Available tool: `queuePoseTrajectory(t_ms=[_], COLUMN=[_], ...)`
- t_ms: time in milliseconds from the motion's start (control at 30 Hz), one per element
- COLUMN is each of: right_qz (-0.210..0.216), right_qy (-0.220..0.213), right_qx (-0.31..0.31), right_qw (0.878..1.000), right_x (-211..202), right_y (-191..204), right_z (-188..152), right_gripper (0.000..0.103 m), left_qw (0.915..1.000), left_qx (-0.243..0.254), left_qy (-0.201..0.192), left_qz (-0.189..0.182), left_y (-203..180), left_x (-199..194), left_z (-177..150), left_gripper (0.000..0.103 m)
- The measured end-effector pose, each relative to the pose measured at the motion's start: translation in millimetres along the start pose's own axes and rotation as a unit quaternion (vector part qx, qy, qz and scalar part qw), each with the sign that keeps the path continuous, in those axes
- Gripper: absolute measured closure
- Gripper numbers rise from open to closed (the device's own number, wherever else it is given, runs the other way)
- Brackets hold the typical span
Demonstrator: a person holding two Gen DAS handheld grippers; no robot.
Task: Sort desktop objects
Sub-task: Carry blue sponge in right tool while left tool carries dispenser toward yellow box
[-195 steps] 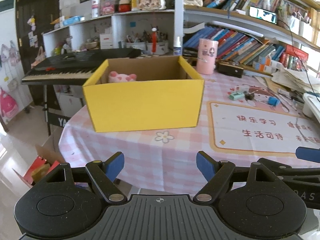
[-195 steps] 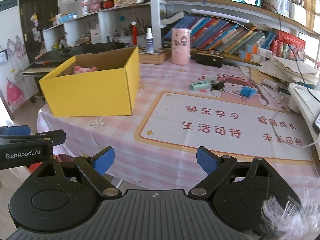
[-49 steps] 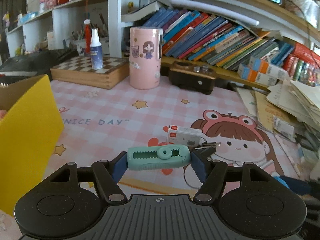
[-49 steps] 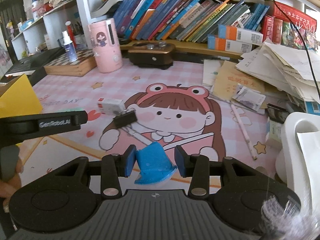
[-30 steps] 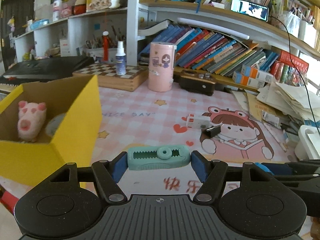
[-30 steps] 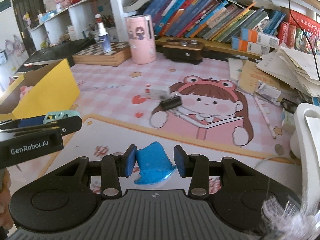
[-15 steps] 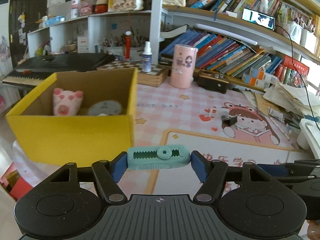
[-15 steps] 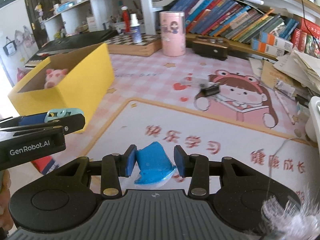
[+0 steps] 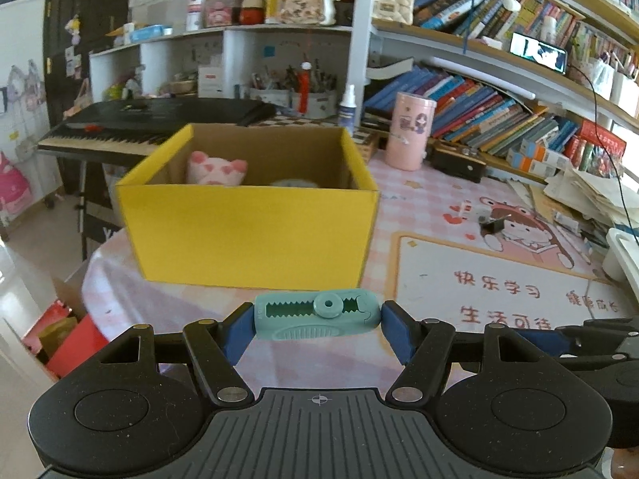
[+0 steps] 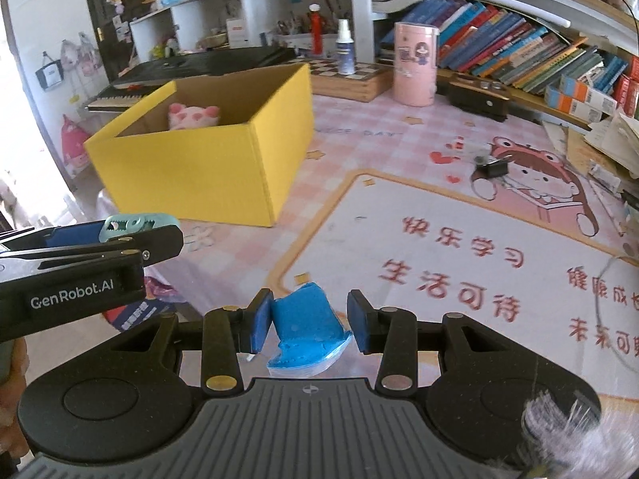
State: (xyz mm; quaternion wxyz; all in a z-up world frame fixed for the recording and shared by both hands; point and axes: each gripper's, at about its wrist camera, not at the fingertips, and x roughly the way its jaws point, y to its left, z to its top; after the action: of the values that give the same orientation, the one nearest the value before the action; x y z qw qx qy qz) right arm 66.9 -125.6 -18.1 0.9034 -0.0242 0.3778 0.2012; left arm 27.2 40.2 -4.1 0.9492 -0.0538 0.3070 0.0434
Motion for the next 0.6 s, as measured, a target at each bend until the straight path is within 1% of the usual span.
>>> queuePoseTrajectory(t_ms=[267, 600], right_qz=[0.013, 0.028], right_qy=[-0.004, -0.008], right_qx=[-0.006, -0.019], right_qw=[1.0, 0.999], right_x=[-5.6, -8.3], right_y=[33.9, 66.4], right_z=[-12.3, -19.5], right_gripper=[0.065, 0.065], left_qw=[0.9999, 0.9995], left_qx=[-0.007, -0.013], left_qy=[-0.004, -0.013], left_qz=[0.014, 0.027], left_y=[28.7, 54.2], left_x=[-21.4, -36.5], left_z=[-12.7, -18.7], left_gripper=[0.035, 0.035])
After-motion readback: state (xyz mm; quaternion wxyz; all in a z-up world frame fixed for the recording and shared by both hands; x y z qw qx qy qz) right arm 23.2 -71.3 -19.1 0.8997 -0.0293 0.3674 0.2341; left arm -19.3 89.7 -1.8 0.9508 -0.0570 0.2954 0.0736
